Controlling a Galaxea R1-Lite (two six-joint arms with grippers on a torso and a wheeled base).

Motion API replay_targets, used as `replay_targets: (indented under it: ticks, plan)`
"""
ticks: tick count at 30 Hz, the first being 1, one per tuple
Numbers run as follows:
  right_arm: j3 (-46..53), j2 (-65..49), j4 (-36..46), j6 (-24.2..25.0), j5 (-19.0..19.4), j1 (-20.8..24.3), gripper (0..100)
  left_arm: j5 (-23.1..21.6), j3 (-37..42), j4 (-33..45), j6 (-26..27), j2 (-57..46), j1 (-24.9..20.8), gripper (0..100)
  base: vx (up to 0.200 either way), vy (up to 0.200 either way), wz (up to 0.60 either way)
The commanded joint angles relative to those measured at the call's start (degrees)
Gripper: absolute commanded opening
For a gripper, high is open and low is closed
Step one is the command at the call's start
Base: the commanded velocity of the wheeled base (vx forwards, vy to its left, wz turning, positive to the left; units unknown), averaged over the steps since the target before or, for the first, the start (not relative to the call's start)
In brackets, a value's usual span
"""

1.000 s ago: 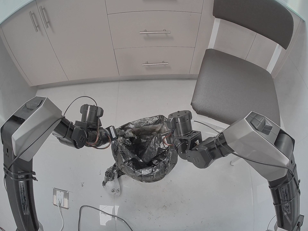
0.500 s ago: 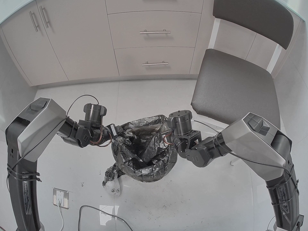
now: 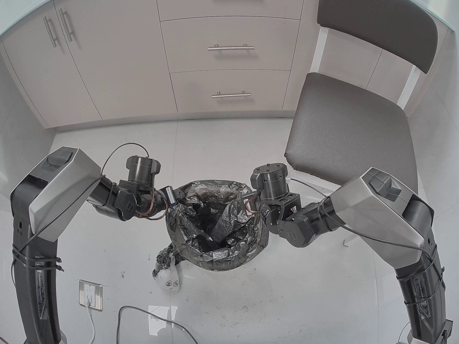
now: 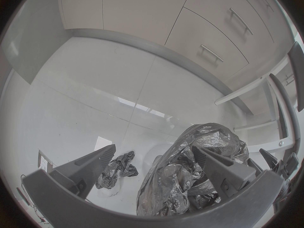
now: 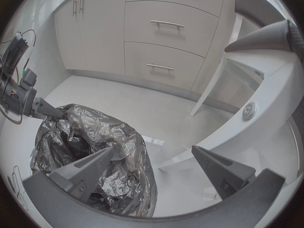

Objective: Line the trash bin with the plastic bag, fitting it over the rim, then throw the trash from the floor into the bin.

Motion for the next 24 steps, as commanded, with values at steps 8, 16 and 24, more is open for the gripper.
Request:
replay_targets:
  ticks: [8, 16, 24]
  plan:
    - [-3.15, 1.64, 0.69, 0.71, 0.08, 3.04, 100, 0.02, 0.09, -0.12, 0.13, 0.24, -0.14, 100, 0.0, 0.0, 0.0]
    - [-4.82, 3.31, 0.25, 0.71, -0.01, 1.28, 100, 0.1, -1.75, -0.21, 3.82, 3.05, 0.48, 100, 0.0, 0.0, 0.0]
    - [-5.96, 3.84, -0.01, 0.98, -0.01, 0.49, 100, 3.09, -6.06, 0.14, 4.52, 5.95, 0.83, 100, 0.0, 0.0, 0.0]
